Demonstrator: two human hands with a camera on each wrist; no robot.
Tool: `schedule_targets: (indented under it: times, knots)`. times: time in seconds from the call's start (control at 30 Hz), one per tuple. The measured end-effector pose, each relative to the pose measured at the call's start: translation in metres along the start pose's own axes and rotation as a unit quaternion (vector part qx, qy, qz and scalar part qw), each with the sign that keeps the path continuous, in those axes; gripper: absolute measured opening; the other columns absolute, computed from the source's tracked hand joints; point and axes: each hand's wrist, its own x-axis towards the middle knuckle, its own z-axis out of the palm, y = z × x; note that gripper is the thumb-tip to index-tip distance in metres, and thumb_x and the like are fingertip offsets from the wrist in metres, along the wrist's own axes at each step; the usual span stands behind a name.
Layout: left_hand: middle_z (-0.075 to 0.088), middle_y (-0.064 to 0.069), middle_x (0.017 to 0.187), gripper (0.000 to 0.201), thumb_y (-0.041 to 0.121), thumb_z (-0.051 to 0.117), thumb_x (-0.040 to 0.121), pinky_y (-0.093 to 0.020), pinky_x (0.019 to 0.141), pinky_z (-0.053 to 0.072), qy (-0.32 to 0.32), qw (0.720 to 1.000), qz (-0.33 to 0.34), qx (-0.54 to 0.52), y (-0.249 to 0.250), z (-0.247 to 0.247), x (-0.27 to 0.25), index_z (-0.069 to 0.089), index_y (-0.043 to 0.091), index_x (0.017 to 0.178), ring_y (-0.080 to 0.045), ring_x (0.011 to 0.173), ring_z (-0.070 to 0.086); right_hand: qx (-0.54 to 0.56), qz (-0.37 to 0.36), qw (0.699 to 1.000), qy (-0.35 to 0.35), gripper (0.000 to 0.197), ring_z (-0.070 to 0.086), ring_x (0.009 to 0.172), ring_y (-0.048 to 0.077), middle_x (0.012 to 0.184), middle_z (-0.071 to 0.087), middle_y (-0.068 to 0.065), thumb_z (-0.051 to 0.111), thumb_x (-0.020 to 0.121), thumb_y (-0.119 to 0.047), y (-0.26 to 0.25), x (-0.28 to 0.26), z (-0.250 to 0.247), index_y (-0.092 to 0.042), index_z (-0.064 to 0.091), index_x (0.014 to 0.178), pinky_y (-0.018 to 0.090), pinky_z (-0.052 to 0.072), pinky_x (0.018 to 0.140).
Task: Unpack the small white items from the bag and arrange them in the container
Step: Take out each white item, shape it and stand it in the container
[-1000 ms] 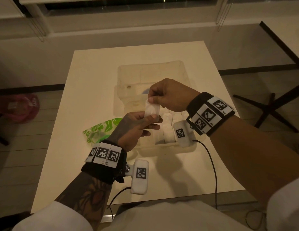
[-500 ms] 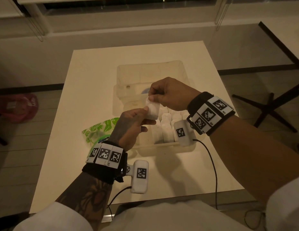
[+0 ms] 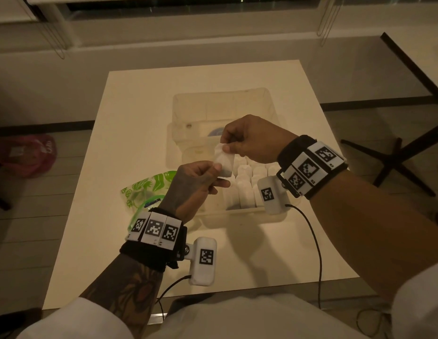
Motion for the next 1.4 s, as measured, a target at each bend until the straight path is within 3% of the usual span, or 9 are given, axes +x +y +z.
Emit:
schedule_targets:
  times: [0.17,0.33,0.57,0.8,0.9,1.03,1.1,1.17,1.4]
  knots:
    - [0.075,-0.001,0.098,0.020,0.027,0.054,0.097,-0.031,0.065,0.049,0.034,0.999,-0.028,0.023,-0.003,-0.005,0.000,0.069,0.015,0.104,-0.018,0.084,0.072,-0.007,0.006,1.000,-0.010,0.005,0.056,0.063,0.008,0.075,0.065,-0.003,0.066,0.091,-0.020,0.005,0.002,0.005,-0.021,0.067,0.086,0.022,0.048,0.062]
    - [0.074,0.002,0.090,0.019,0.021,0.056,0.095,-0.020,0.055,0.046,0.109,0.989,-0.051,0.086,-0.012,-0.024,-0.002,0.072,0.012,0.091,-0.010,0.071,0.069,-0.072,0.032,0.995,-0.056,0.001,0.053,0.066,0.005,0.077,0.061,-0.009,0.067,0.090,-0.022,0.014,0.004,0.022,-0.022,0.067,0.088,0.020,0.041,0.065]
    - [0.074,-0.005,0.080,0.026,0.022,0.056,0.095,-0.026,0.061,0.050,0.118,0.977,-0.099,0.150,-0.027,-0.044,-0.014,0.072,0.008,0.080,-0.013,0.066,0.069,-0.153,0.081,0.974,-0.146,0.017,0.059,0.089,0.013,0.097,0.067,-0.003,0.069,0.088,-0.021,0.034,0.009,0.056,-0.014,0.072,0.103,0.025,0.045,0.081]
    - [0.072,-0.007,0.072,0.028,0.022,0.056,0.095,-0.024,0.057,0.050,0.114,0.961,-0.132,0.215,-0.042,-0.052,-0.028,0.071,0.006,0.079,-0.017,0.067,0.069,-0.207,0.098,0.955,-0.188,0.018,0.059,0.092,0.012,0.105,0.070,-0.002,0.070,0.086,-0.017,0.042,0.021,0.069,-0.014,0.074,0.104,0.024,0.044,0.083]
    - [0.070,-0.009,0.070,0.029,0.021,0.055,0.093,-0.025,0.056,0.045,0.097,0.950,-0.155,0.252,-0.050,-0.054,-0.031,0.070,0.003,0.075,-0.019,0.065,0.067,-0.248,0.103,0.945,-0.187,0.018,0.063,0.096,0.017,0.101,0.071,0.002,0.070,0.086,-0.020,0.041,0.026,0.071,-0.010,0.075,0.101,0.027,0.049,0.085]
    - [0.069,-0.011,0.068,0.037,0.023,0.051,0.094,-0.029,0.061,0.045,0.083,0.931,-0.175,0.309,-0.058,-0.059,-0.032,0.069,-0.001,0.072,-0.022,0.065,0.062,-0.316,0.129,0.918,-0.202,0.031,0.062,0.085,0.022,0.086,0.064,0.004,0.070,0.086,-0.033,0.042,0.032,0.076,-0.004,0.070,0.097,0.031,0.052,0.081]
    - [0.067,-0.014,0.069,0.041,0.024,0.048,0.094,-0.032,0.065,0.043,0.086,0.916,-0.172,0.352,-0.062,-0.062,-0.032,0.068,-0.003,0.069,-0.027,0.069,0.060,-0.337,0.137,0.909,-0.202,0.037,0.057,0.081,0.022,0.088,0.061,0.005,0.073,0.082,-0.039,0.044,0.035,0.080,-0.005,0.067,0.095,0.033,0.052,0.080]
    - [0.062,-0.014,0.069,0.042,0.023,0.047,0.095,-0.029,0.059,0.036,0.094,0.901,-0.168,0.389,-0.064,-0.062,-0.032,0.065,-0.004,0.069,-0.023,0.066,0.054,-0.350,0.148,0.904,-0.195,0.037,0.056,0.082,0.022,0.091,0.060,0.005,0.074,0.080,-0.042,0.044,0.036,0.080,-0.010,0.060,0.090,0.034,0.052,0.078]
    - [0.052,0.000,0.067,0.024,0.011,0.048,0.095,-0.031,0.063,0.039,0.119,0.882,-0.191,0.415,-0.079,-0.061,-0.024,0.054,0.012,0.071,-0.027,0.078,0.056,-0.348,0.182,0.895,-0.212,0.047,0.057,0.082,0.023,0.089,0.060,0.004,0.076,0.079,-0.042,0.042,0.038,0.077,-0.007,0.063,0.108,0.035,0.053,0.080]
